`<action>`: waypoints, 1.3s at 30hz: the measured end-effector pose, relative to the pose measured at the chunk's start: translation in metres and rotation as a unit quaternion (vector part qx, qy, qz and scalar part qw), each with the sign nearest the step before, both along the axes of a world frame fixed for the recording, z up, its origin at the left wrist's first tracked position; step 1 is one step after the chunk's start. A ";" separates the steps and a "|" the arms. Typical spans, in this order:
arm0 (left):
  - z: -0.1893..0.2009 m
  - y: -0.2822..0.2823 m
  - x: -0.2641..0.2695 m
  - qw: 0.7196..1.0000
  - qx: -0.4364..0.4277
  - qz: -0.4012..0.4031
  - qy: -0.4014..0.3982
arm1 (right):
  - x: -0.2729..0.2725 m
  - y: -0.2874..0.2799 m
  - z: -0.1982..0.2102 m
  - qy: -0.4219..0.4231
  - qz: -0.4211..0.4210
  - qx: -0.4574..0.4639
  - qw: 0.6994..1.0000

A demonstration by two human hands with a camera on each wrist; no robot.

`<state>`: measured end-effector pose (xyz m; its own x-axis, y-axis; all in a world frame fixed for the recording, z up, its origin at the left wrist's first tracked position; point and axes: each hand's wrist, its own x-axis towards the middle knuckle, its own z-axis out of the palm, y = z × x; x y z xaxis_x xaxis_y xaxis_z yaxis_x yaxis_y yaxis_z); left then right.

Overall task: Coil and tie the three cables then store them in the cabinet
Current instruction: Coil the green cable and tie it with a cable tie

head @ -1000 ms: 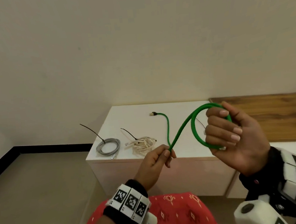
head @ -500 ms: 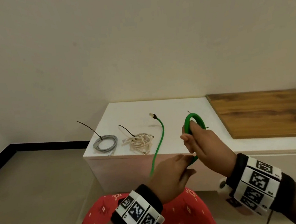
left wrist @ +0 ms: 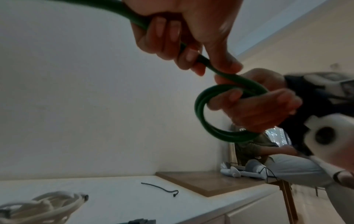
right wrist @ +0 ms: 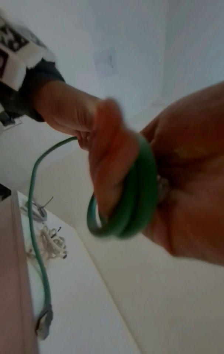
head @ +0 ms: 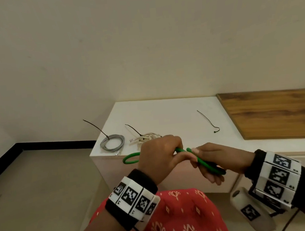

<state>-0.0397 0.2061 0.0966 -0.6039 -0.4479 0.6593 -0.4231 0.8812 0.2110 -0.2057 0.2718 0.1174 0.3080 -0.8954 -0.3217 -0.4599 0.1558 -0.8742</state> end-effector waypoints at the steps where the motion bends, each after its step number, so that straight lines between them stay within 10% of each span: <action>1: 0.004 -0.002 0.000 1.000 0.028 -0.001 0.013 | -0.001 0.000 0.000 -0.047 -0.003 0.004 0.999; 6: 0.007 -0.011 -0.008 0.988 0.130 -0.041 0.069 | -0.007 -0.001 0.006 -0.287 0.014 0.106 0.952; 11: -0.003 -0.026 0.000 0.969 0.185 -0.062 0.151 | -0.011 -0.004 0.016 -0.531 0.070 0.219 0.815; 17: -0.032 -0.037 0.016 0.891 0.398 -0.091 0.199 | -0.011 -0.004 0.037 -0.664 0.068 0.131 0.733; 22: -0.059 -0.025 0.008 0.916 0.381 -0.070 0.101 | -0.023 -0.009 0.030 -0.705 -0.024 0.025 0.709; 27: -0.054 -0.007 -0.013 0.985 0.147 -0.048 -0.073 | -0.012 -0.009 0.029 -0.559 -0.266 -0.189 0.762; 34: -0.043 0.013 -0.031 0.986 -0.091 -0.045 -0.129 | -0.009 -0.013 0.004 -0.196 -0.280 -0.343 0.875; 39: -0.053 0.006 -0.022 0.983 -0.159 -0.003 -0.093 | -0.003 -0.012 -0.003 -0.018 -0.240 -0.374 0.896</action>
<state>-0.0621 0.2124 0.0439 -0.7291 -0.2331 0.6435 -0.4226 0.8929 -0.1554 -0.2085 0.2601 0.1147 -0.1713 -0.8884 0.4260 -0.4663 -0.3078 -0.8294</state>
